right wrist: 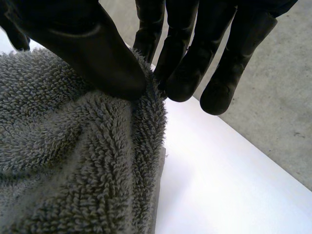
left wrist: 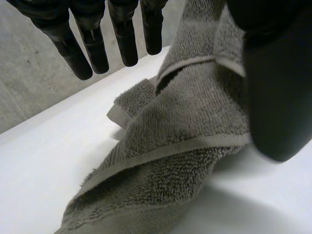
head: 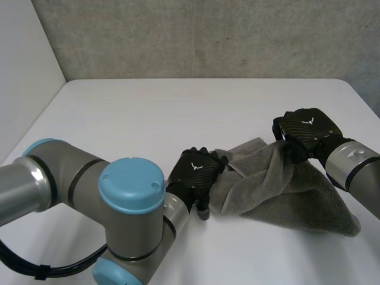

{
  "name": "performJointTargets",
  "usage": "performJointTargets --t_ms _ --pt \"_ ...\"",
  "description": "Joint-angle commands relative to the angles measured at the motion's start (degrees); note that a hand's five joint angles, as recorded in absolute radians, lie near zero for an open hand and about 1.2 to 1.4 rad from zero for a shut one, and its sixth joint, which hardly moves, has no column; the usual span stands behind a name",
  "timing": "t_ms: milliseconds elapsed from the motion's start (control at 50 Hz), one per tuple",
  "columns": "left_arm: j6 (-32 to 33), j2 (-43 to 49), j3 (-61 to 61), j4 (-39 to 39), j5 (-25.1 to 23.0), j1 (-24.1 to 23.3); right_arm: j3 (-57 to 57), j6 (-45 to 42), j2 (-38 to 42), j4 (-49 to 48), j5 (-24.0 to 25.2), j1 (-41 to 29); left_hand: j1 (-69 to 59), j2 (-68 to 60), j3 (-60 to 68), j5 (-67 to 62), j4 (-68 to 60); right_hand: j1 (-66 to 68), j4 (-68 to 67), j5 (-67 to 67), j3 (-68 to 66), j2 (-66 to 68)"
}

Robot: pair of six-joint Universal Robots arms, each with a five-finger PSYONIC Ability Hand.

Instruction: Fold the towel.

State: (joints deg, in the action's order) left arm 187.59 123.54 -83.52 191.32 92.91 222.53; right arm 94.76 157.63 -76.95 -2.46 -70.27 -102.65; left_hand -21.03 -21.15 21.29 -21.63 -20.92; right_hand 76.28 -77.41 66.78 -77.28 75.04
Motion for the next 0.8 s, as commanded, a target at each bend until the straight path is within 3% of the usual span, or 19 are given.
performJointTargets --t_ms 20,140,260,360,480,520,640,680,700,740,800 --pt "4.4 5.7 4.1 0.4 0.0 0.5 0.2 0.2 -0.4 0.0 0.3 -0.2 -0.9 -0.8 0.7 9.6 -1.1 3.7 -2.6 3.2 -2.7 5.0" --pt "9.6 8.5 6.4 0.5 -0.2 1.5 0.2 0.1 -0.3 0.0 0.4 -0.3 -7.2 -7.1 6.9 3.4 -7.3 3.7 -2.6 3.2 -2.7 5.0" --pt "10.4 9.5 7.4 0.6 -0.3 1.5 0.2 0.1 -0.3 -0.1 0.6 -0.2 -16.8 -16.7 16.5 -6.2 -16.9 3.7 -2.6 3.2 -2.7 5.0" --pt "10.2 9.6 7.8 0.6 -0.2 1.8 0.2 0.1 -0.3 -0.3 1.5 -0.1 -38.1 -38.0 37.8 -27.5 -38.2 3.7 -2.6 3.2 -2.7 5.0" --pt "10.3 9.3 8.3 1.1 -0.2 2.4 0.0 0.8 -0.3 -1.9 2.2 -0.5 -50.9 -50.8 50.7 -40.3 -51.0 3.7 -2.6 3.2 -2.7 5.0" --pt "10.5 9.1 9.9 3.1 0.3 2.9 -1.4 1.4 0.4 -5.0 3.0 -1.1 -59.0 -58.8 58.7 -48.4 -59.1 3.7 -2.6 3.2 -2.7 5.0" --pt "10.5 7.7 14.7 6.0 3.9 7.0 -4.0 6.8 1.5 -16.8 1.9 -3.8 -59.0 -58.9 58.7 -48.4 -59.1 3.7 -2.6 3.2 -2.7 5.0" --pt "10.4 3.5 17.5 6.9 8.8 11.2 -3.2 15.1 0.8 -32.4 -0.6 -4.4 -59.0 -58.9 58.7 -48.4 -59.1 3.7 -2.6 3.2 -2.7 5.0" --pt "10.4 3.5 17.5 6.9 8.9 11.2 -3.2 15.2 0.7 -32.4 -0.6 -4.4 -59.0 -58.9 58.7 -48.4 -59.1 3.7 -2.6 3.2 -2.7 5.0" --pt "9.2 -1.5 18.9 8.9 12.7 14.3 -3.1 22.1 -2.7 -42.9 -5.1 -4.5 -59.0 -58.9 58.7 -48.4 -59.1 3.7 -2.6 3.2 -2.7 5.0" --pt "7.9 -6.4 17.9 11.1 13.2 15.5 -4.1 24.1 -5.9 -39.4 -7.1 -4.6 -59.0 -58.9 58.7 -48.4 -59.1 3.7 -2.6 3.2 -2.7 5.0"
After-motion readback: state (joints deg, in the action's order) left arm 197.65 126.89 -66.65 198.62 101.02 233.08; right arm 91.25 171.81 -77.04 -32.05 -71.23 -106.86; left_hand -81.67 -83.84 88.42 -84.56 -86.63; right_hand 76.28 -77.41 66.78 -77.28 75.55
